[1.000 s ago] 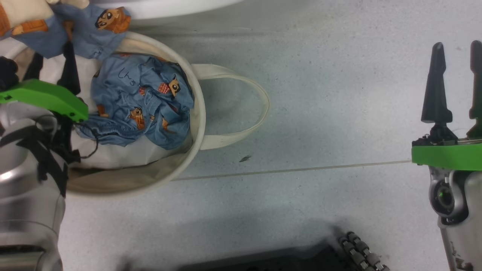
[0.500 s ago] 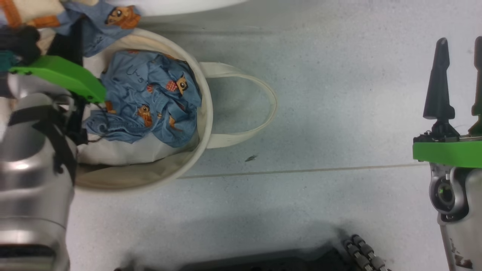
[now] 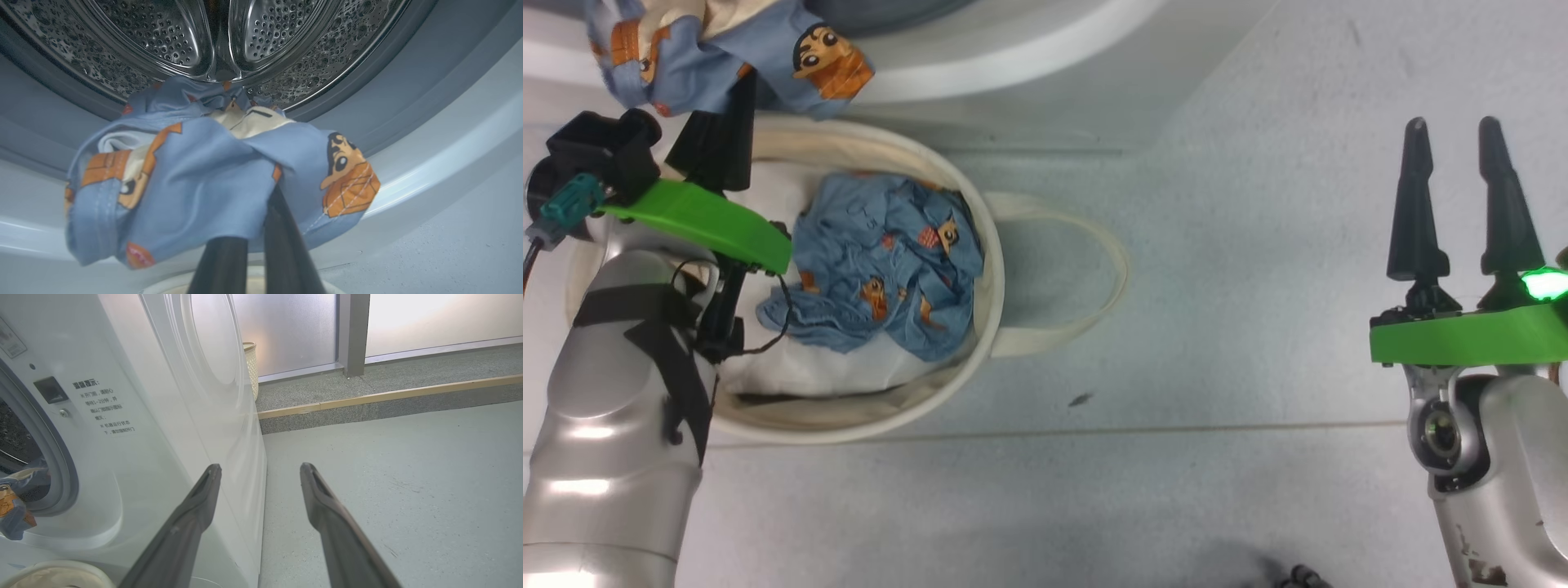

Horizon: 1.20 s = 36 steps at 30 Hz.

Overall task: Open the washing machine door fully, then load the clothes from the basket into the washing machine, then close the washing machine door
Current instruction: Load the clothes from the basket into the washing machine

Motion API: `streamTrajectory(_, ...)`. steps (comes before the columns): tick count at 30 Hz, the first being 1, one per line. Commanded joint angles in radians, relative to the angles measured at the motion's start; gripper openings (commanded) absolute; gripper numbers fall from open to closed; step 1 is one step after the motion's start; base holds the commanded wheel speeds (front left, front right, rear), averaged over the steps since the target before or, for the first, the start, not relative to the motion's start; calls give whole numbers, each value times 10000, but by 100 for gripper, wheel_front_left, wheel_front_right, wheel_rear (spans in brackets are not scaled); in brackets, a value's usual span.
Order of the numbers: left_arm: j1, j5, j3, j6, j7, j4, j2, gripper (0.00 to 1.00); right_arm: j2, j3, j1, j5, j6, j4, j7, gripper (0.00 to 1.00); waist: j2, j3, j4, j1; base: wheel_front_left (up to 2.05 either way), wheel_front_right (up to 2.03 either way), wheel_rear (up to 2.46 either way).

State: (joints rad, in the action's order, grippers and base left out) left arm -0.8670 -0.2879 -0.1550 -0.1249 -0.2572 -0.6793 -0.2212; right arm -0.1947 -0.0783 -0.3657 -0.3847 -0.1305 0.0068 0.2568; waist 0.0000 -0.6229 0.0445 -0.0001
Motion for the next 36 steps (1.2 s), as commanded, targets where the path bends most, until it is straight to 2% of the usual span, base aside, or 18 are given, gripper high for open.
streamTrajectory(1,20,-22,248,-56,-45,209,-507,0,41,-211,223,-104,-2,-192,49,100,0,482,47,1,0,0,0)
streamTrajectory(6,-824,28,35,-56,-45,-743,-860,0,24,-331,237,-171,-2,-166,49,100,0,415,313,1,0,0,0)
streamTrajectory(12,-2748,-1,-259,-57,-45,-2449,-1245,0,52,-184,234,-100,-2,-392,49,100,0,-340,710,1,0,0,0)
streamTrajectory(19,-4539,220,-632,-57,-45,-3532,-1369,0,154,38,326,26,-2,-654,49,100,0,-1017,1102,1,0,0,0)
streamTrajectory(23,-5614,530,-836,-50,-45,-3435,-1372,0,215,147,355,106,-2,-858,49,100,0,-1479,1264,1,0,0,0)
streamTrajectory(25,-6057,688,-703,-2,-45,-2331,-1410,0,250,193,329,145,-2,-977,49,100,0,-1726,1310,1,0,0,0)
streamTrajectory(28,-6066,1031,-211,382,-45,-295,-1489,0,310,271,278,191,-2,-1106,49,100,0,-1962,1346,1,0,0,0)
streamTrajectory(30,-5717,1171,30,433,-45,134,-1440,0,343,293,277,216,-2,-1097,49,100,0,-1969,1352,1,0,0,0)
streamTrajectory(36,-5711,1198,78,321,-45,-2434,-1311,0,361,176,286,226,-2,-1019,49,100,0,-1802,1386,1,0,0,0)
